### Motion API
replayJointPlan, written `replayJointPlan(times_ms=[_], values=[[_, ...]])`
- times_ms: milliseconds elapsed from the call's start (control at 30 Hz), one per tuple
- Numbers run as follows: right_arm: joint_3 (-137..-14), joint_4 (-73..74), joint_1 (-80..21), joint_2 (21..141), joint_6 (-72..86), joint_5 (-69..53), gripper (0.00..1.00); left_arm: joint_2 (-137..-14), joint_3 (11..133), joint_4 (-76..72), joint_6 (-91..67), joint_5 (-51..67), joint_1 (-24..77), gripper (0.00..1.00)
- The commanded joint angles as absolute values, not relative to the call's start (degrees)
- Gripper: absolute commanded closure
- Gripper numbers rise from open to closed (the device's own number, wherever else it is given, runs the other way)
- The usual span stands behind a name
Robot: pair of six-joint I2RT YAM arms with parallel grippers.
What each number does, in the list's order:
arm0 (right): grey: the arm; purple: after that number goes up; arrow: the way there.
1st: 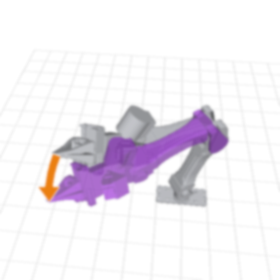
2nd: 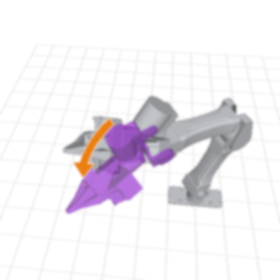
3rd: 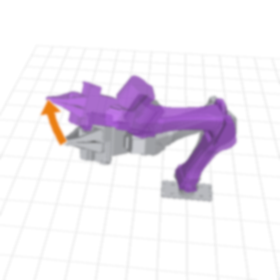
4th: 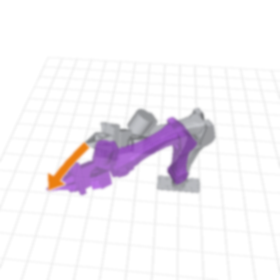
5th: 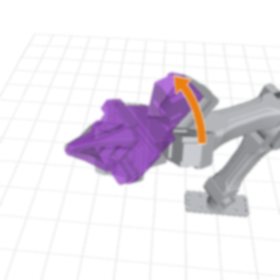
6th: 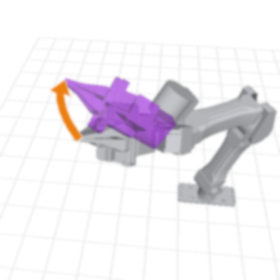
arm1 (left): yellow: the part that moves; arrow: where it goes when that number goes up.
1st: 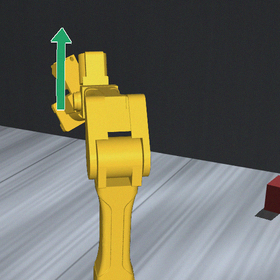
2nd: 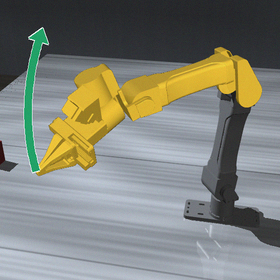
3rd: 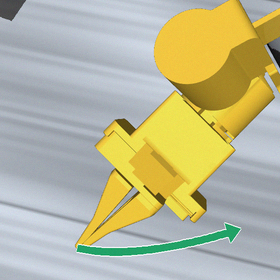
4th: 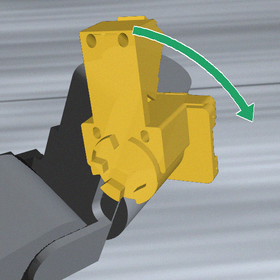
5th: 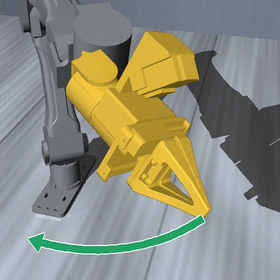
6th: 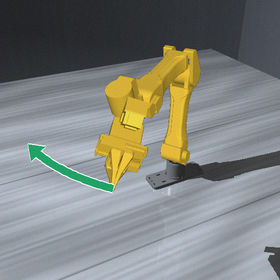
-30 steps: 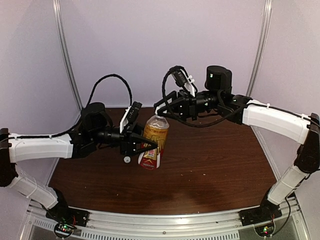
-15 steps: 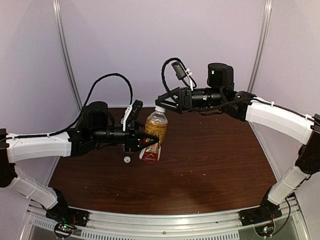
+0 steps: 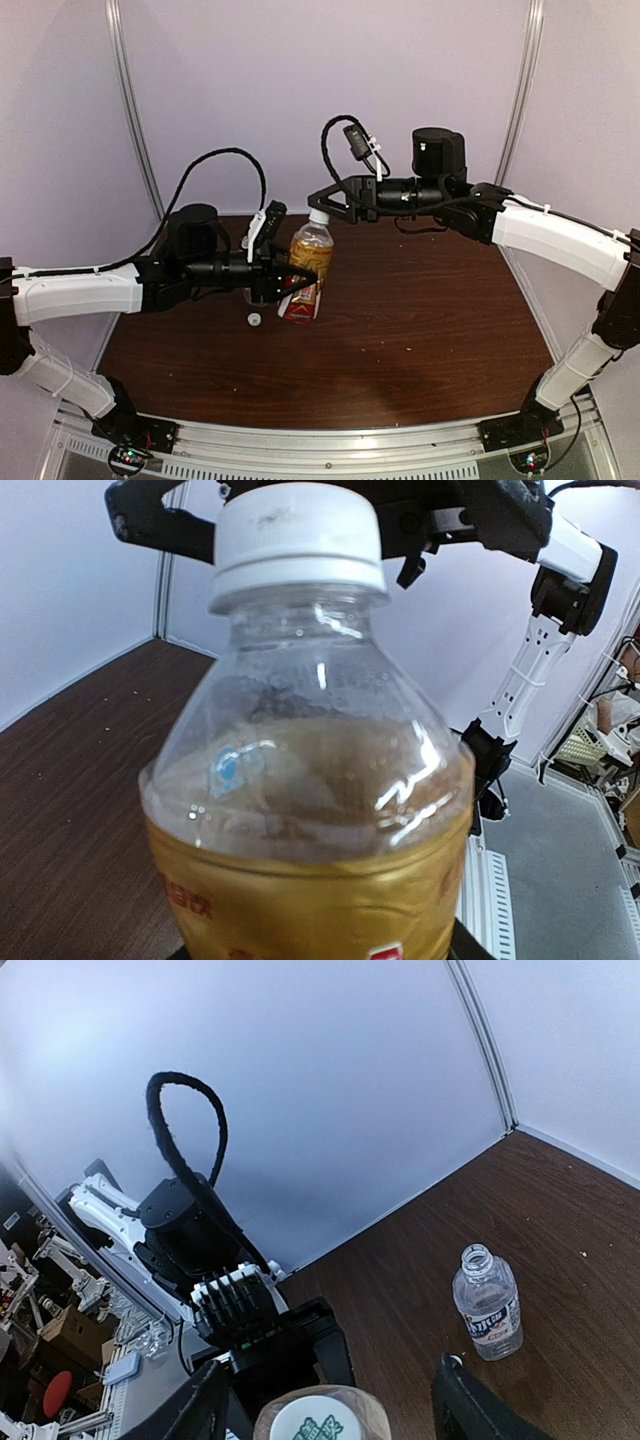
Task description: Unscrew the bottle caps
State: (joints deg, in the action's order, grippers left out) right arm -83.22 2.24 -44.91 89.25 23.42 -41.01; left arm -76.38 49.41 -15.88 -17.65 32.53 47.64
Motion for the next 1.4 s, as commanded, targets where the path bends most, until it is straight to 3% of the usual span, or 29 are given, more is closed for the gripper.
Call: replayJointPlan(times_ms=[0, 633, 1033, 1367], values=[[-83.85, 2.03, -45.90, 89.37, 24.26, -39.71, 0.32, -75.50, 51.33, -17.14, -16.53, 31.16, 47.51, 0.67], [-83.58, 1.62, -46.41, 91.54, 24.69, -41.24, 0.57, -74.75, 50.75, -16.94, -16.12, 30.50, 47.55, 0.67], [-82.88, 0.44, -46.42, 91.08, 23.97, -42.63, 1.00, -74.63, 50.50, -17.06, -16.03, 29.93, 47.53, 0.67], [-83.25, 0.18, -45.17, 91.19, 16.80, -49.73, 1.00, -74.18, 49.90, -19.05, -16.41, 35.00, 47.50, 0.67]])
